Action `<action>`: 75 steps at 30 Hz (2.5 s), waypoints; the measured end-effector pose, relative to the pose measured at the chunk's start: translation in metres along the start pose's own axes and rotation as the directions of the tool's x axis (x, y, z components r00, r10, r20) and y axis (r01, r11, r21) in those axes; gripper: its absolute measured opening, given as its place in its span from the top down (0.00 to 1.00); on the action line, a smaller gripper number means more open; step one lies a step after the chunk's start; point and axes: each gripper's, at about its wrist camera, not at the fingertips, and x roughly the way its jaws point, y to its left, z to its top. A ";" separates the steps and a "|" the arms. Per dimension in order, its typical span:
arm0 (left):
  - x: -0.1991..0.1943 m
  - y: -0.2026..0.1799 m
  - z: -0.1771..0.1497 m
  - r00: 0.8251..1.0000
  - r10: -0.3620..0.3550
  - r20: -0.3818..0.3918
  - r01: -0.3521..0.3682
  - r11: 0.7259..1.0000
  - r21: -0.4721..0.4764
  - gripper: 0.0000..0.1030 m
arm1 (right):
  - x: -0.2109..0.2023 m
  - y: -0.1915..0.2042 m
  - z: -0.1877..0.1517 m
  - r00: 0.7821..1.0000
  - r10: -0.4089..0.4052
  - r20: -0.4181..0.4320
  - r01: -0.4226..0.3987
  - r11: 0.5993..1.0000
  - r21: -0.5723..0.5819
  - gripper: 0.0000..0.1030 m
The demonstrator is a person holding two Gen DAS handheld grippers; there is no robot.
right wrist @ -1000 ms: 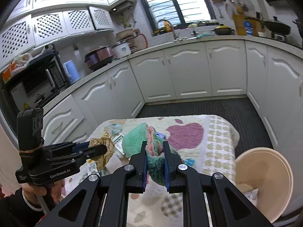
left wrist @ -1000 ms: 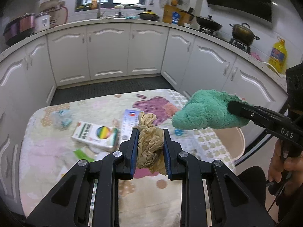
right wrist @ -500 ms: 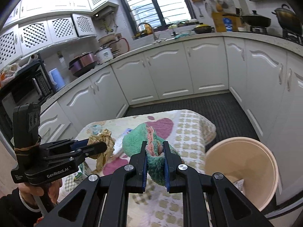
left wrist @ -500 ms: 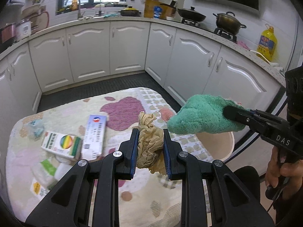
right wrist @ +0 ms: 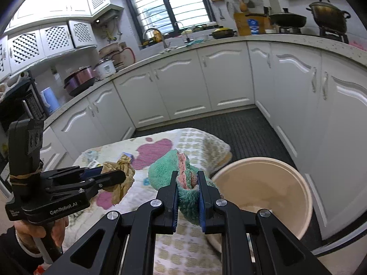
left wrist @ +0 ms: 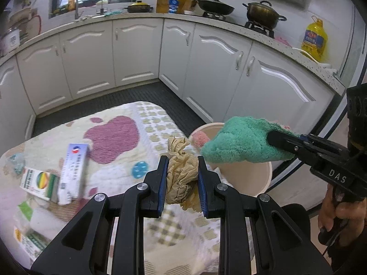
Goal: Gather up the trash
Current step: 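Carry the tan paper and green towel over the beige bin with both grippers, then open both grippers to drop the paper and towel into the bin, then move both open grippers back over the table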
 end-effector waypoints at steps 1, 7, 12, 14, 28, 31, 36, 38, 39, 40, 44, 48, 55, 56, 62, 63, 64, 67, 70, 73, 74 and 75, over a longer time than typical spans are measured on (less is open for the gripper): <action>0.003 -0.004 0.001 1.000 -0.004 -0.003 0.004 1.000 0.003 0.79 | -0.001 -0.006 -0.001 1.000 -0.015 0.001 0.015 1.000 0.005 0.87; 0.027 -0.033 0.008 0.998 -0.049 -0.037 0.050 0.998 0.031 0.79 | -0.006 -0.029 -0.009 0.997 -0.081 0.001 0.081 0.996 0.023 0.87; 0.044 -0.055 0.013 0.994 -0.089 -0.059 0.092 0.995 0.046 0.79 | -0.010 -0.050 -0.015 0.992 -0.125 -0.007 0.125 0.991 0.053 0.87; 0.050 -0.061 0.014 0.993 -0.100 -0.066 0.103 0.993 0.052 0.79 | -0.009 -0.056 -0.017 0.991 -0.135 -0.009 0.135 0.989 0.066 0.87; 0.113 -0.089 0.020 0.975 -0.153 -0.160 0.158 0.987 0.019 0.79 | 0.011 -0.100 -0.035 0.974 -0.216 -0.074 0.225 0.962 0.152 0.87; 0.128 -0.090 0.020 0.971 -0.152 -0.186 0.156 0.988 0.006 0.79 | 0.017 -0.108 -0.036 0.969 -0.230 -0.088 0.242 0.956 0.163 0.87; 0.148 -0.092 0.018 0.965 -0.150 -0.214 0.153 0.988 -0.004 0.79 | 0.027 -0.118 -0.041 0.960 -0.253 -0.118 0.271 0.946 0.179 0.87; 0.154 -0.091 0.016 0.964 -0.143 -0.224 0.145 0.989 -0.006 0.79 | 0.032 -0.121 -0.042 0.957 -0.257 -0.133 0.279 0.943 0.181 0.87; 0.157 -0.090 0.015 0.963 -0.141 -0.230 0.143 0.990 -0.010 0.79 | 0.035 -0.122 -0.043 0.956 -0.259 -0.140 0.282 0.943 0.179 0.87; 0.160 -0.091 0.015 0.962 -0.135 -0.235 0.136 0.991 -0.012 0.79 | 0.040 -0.124 -0.044 0.953 -0.261 -0.153 0.287 0.941 0.178 0.87; 0.168 -0.092 0.013 0.958 -0.134 -0.255 0.135 0.991 -0.012 0.74 | 0.051 -0.126 -0.047 0.945 -0.273 -0.178 0.304 0.936 0.178 0.87; 0.171 -0.093 0.012 0.957 -0.125 -0.261 0.127 0.992 -0.008 0.58 | 0.058 -0.129 -0.049 0.938 -0.278 -0.207 0.317 0.929 0.190 0.77; 0.161 -0.090 0.011 0.962 -0.119 -0.244 0.120 0.993 -0.010 0.49 | 0.050 -0.125 -0.047 0.938 -0.287 -0.194 0.322 0.928 0.186 0.70; 0.158 -0.090 0.011 0.964 -0.117 -0.240 0.118 0.993 -0.009 0.49 | 0.050 -0.123 -0.046 0.939 -0.287 -0.191 0.322 0.928 0.186 0.69; 0.143 -0.081 0.009 0.973 -0.092 -0.210 0.093 0.996 -0.004 0.49 | 0.045 -0.113 -0.045 0.940 -0.291 -0.179 0.322 0.930 0.177 0.65; 0.140 -0.079 0.008 0.975 -0.087 -0.205 0.088 0.996 -0.005 0.49 | 0.044 -0.112 -0.045 0.940 -0.292 -0.175 0.322 0.931 0.175 0.64; 0.137 -0.077 0.008 0.976 -0.085 -0.201 0.086 0.996 -0.005 0.49 | 0.042 -0.110 -0.044 0.940 -0.294 -0.171 0.323 0.931 0.171 0.64; 0.129 -0.074 0.006 0.979 -0.078 -0.187 0.078 0.997 -0.006 0.49 | 0.039 -0.103 -0.042 0.940 -0.302 -0.160 0.327 0.932 0.159 0.62; 0.121 -0.071 0.006 0.983 -0.070 -0.170 0.070 0.998 -0.006 0.49 | 0.034 -0.095 -0.039 0.939 -0.311 -0.145 0.331 0.932 0.146 0.58; 0.112 -0.068 0.005 0.986 -0.068 -0.155 0.067 0.998 -0.014 0.49 | 0.032 -0.089 -0.037 0.940 -0.315 -0.134 0.332 0.933 0.137 0.58; 0.110 -0.067 0.005 0.986 -0.067 -0.151 0.065 0.998 -0.016 0.49 | 0.031 -0.086 -0.036 0.939 -0.317 -0.132 0.334 0.933 0.132 0.58; 0.107 -0.065 0.004 0.987 -0.062 -0.145 0.060 0.998 -0.017 0.49 | 0.031 -0.084 -0.035 0.939 -0.318 -0.130 0.334 0.934 0.128 0.58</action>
